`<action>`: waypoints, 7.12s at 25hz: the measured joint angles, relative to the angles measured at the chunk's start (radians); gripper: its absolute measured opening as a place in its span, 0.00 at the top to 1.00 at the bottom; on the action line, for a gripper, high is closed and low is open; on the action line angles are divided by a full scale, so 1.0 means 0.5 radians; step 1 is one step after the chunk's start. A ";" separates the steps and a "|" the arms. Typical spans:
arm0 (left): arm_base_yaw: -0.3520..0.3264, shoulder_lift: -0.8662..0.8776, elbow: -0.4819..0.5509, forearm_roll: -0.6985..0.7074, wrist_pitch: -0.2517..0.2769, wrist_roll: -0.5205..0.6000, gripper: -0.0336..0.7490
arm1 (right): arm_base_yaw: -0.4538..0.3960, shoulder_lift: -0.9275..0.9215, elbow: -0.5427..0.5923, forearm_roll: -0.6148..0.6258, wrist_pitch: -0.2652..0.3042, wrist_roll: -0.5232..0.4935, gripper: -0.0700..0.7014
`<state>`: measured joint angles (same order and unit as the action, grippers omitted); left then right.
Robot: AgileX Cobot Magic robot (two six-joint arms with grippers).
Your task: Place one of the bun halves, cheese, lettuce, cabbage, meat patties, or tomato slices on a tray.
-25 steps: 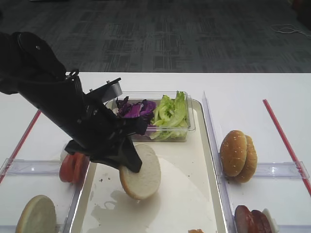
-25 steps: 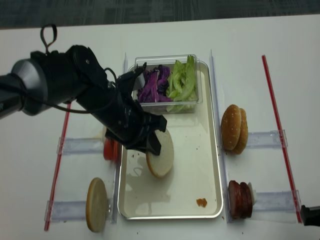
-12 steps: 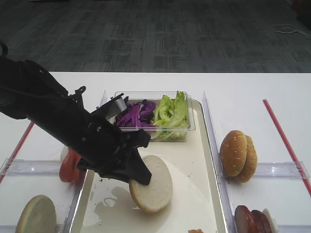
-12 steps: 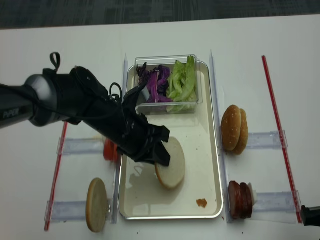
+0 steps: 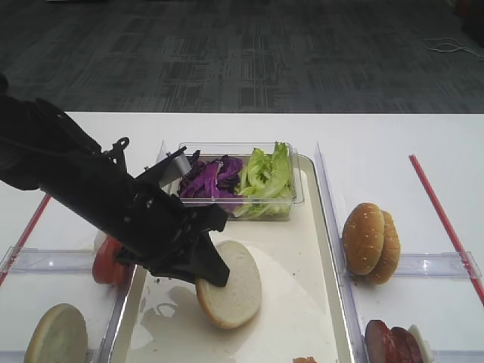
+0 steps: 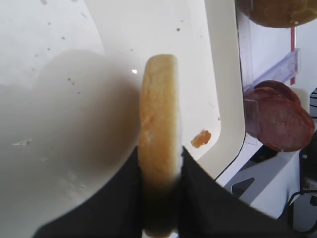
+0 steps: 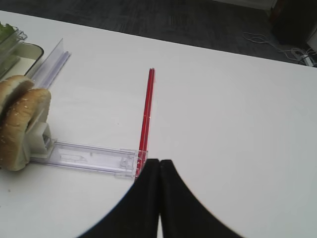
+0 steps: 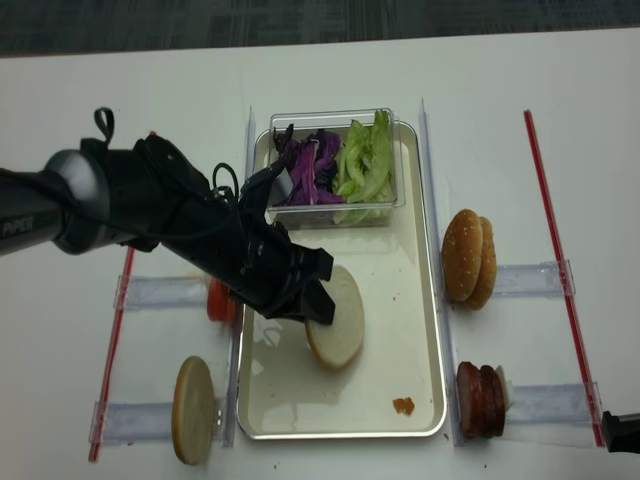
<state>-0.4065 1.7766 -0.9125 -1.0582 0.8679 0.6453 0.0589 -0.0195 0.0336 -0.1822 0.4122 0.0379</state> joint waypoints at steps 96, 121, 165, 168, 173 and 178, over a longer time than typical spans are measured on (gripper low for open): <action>-0.193 0.049 -0.576 1.253 0.406 -1.391 0.54 | 0.000 0.000 0.000 0.000 0.000 0.001 0.74; -0.371 -0.054 -1.109 2.028 0.701 -1.960 0.48 | 0.000 0.000 0.000 0.000 0.000 -0.003 0.74; 0.578 -1.507 -0.076 2.162 0.737 -1.566 0.48 | 0.000 0.000 0.000 0.000 0.000 -0.003 0.74; 0.578 -1.702 0.009 2.162 0.745 -1.573 0.48 | 0.000 0.000 0.000 0.000 0.000 -0.003 0.74; 0.578 -2.032 0.097 2.212 0.765 -1.579 0.48 | 0.000 0.000 0.000 0.000 0.000 -0.003 0.74; 0.578 -2.348 0.175 2.141 0.777 -1.483 0.48 | 0.000 0.000 0.000 0.000 0.000 -0.003 0.74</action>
<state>-0.1174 0.6028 -0.8249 0.0121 1.2564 -0.0965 0.0589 -0.0195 0.0336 -0.1822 0.4122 0.0362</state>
